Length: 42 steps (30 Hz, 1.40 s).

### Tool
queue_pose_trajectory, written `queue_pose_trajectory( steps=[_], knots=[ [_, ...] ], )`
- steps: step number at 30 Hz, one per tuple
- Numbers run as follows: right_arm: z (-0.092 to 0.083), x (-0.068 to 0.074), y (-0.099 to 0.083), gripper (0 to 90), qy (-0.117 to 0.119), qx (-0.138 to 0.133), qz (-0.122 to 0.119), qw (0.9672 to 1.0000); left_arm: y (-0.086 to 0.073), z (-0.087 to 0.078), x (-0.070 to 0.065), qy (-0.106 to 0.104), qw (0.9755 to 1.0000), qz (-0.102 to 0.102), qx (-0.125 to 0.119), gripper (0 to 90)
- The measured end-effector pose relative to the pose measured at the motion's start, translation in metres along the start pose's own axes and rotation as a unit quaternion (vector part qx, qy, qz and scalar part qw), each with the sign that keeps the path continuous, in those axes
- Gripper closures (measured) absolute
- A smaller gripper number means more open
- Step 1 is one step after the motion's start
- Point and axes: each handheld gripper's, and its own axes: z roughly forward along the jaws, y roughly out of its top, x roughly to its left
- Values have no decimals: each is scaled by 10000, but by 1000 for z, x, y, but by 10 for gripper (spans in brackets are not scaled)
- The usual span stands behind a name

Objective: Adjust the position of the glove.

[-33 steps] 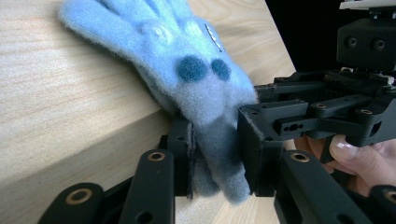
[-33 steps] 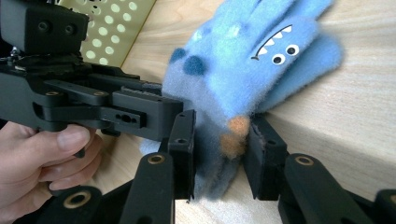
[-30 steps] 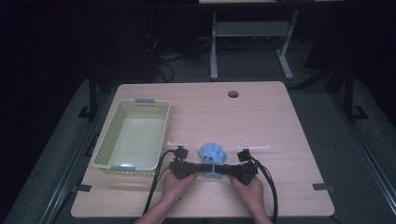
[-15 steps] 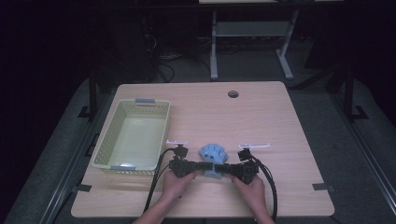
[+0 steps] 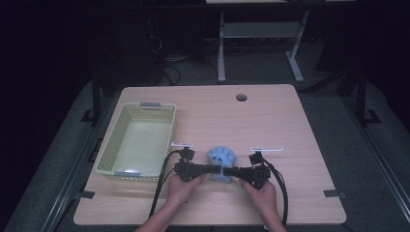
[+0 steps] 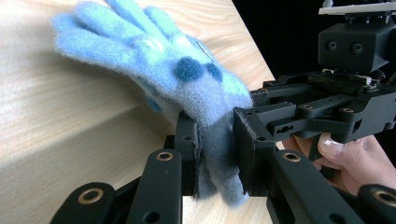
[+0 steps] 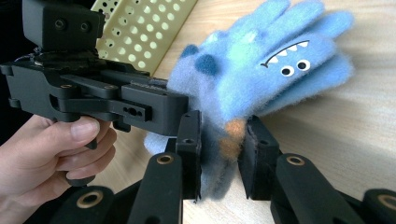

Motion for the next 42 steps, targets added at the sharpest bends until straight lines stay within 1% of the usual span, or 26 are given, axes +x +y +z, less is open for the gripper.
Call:
queue_pose_trajectory(
  steps=[7, 9, 12, 14, 17, 20, 21, 24, 27, 31, 33, 34, 35, 37, 42],
  knots=[
    [-3, 5, 4, 716, 5, -50, -66, 10000, 3, -3, -2, -47, 10000, 42, -27, 721],
    [-5, 6, 5, 717, -5, -67, -92, 9999, 6, -3, -4, -85, 9999, 56, -18, 721],
    [-7, 8, 8, 716, -8, -74, -165, 9998, 9, -4, -7, -70, 9999, 125, -23, 720],
    [-9, 9, 11, 717, -29, -91, -220, 9997, 11, -5, -9, -75, 9999, 97, -31, 720],
    [-11, 13, 14, 717, -36, -120, -272, 9995, 15, -7, -13, -46, 9998, 180, -53, 720],
    [-13, 15, 16, 716, -11, -142, -273, 9995, 18, -9, -16, -46, 9997, 249, -60, 720],
    [-14, 16, 17, 716, -22, -142, -287, 9995, 19, -9, -16, -61, 9997, 225, -81, 720],
    [-15, 19, 19, 716, -21, -157, -296, 9994, 20, -12, -17, -101, 9996, 259, -109, 719],
    [-14, 23, 23, 716, -56, -125, -356, 9993, 22, -15, -16, -110, 9996, 231, -143, 719],
    [-11, 26, 28, 716, -51, -99, -430, 9990, 25, -20, -15, -92, 9995, 256, -145, 719],
    [-10, 28, 30, 716, -51, -68, -424, 9991, 26, -22, -15, -82, 9995, 265, -166, 718],
    [-10, 29, 31, 715, -60, -75, -465, 9989, 27, -22, -16, -84, 9995, 263, -180, 718],
    [-9, 30, 33, 716, -83, -43, -444, 9990, 27, -23, -15, -74, 9994, 264, -193, 718],
    [-9, 31, 35, 716, -91, -36, -486, 9988, 27, -24, -15, -87, 9994, 272, -197, 718],
    [-8, 34, 37, 716, -106, -12, -514, 9986, 29, -27, -14, -128, 9994, 238, -204, 717]
  ],
)
